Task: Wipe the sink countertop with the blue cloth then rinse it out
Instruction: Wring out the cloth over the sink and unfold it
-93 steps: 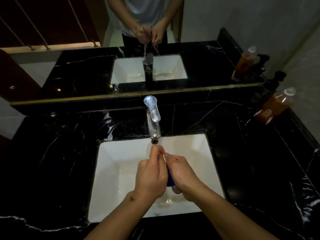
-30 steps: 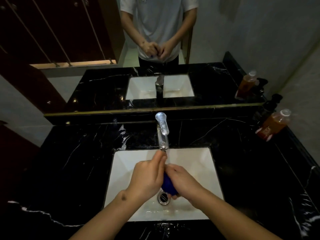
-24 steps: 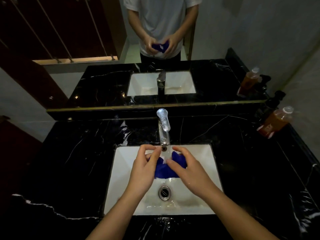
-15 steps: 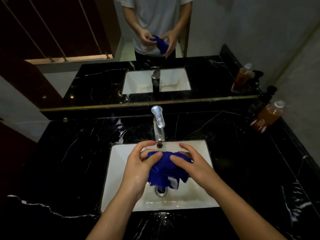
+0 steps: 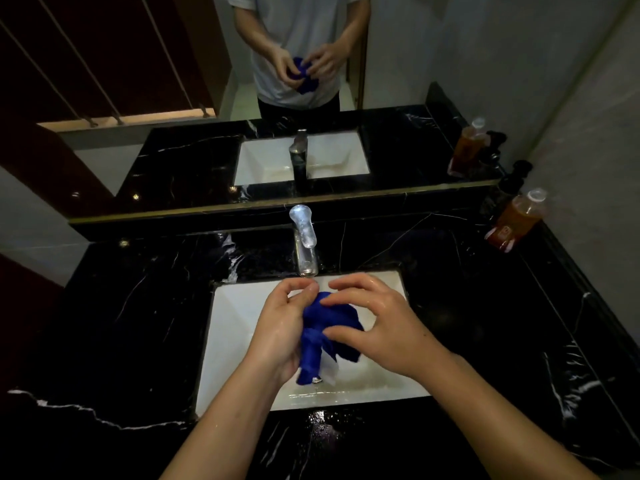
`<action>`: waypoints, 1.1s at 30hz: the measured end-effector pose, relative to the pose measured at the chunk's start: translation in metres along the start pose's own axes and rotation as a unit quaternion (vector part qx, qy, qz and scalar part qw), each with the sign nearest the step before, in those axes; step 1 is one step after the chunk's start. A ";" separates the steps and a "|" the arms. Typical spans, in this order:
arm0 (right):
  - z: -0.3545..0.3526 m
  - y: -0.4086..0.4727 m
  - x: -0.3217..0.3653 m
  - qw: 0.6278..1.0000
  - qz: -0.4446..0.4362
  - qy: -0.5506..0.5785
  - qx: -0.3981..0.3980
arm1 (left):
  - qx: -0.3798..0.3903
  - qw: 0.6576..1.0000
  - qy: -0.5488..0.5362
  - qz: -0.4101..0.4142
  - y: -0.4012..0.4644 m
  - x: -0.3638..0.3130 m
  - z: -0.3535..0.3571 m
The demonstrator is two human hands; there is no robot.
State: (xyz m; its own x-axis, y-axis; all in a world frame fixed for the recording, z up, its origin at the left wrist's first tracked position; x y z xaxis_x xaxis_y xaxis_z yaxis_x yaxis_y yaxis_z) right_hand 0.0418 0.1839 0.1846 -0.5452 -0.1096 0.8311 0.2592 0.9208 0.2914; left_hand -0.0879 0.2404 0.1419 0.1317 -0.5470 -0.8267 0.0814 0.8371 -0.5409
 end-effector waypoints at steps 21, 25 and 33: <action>-0.115 -0.043 -0.040 0.987 0.152 0.017 -0.048 | 0.125 0.919 0.132 0.350 -0.080 -0.034 0.089; -0.143 -0.071 -0.051 0.974 0.167 0.074 -0.131 | 0.077 0.647 0.320 0.688 -0.129 -0.045 0.117; -0.180 -0.123 -0.071 0.780 0.322 0.304 -0.443 | 0.148 0.767 0.168 0.601 -0.151 -0.027 0.159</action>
State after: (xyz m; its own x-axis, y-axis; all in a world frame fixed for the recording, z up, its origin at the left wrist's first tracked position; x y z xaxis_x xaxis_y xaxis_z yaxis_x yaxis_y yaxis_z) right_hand 0.1917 0.0111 0.1751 0.3335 -0.1369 0.9327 0.9191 0.2675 -0.2894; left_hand 0.0532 0.1293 0.2702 0.0280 0.6921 -0.7212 0.3280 0.6752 0.6607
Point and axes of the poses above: each hand's wrist, its own y-axis towards the middle knuckle, its own z-axis out of the palm, x = y × z, the point moved 8 cm from there along y, towards the middle knuckle, and after that the axes turned 15 degrees about -x, right-handed, at the moved point
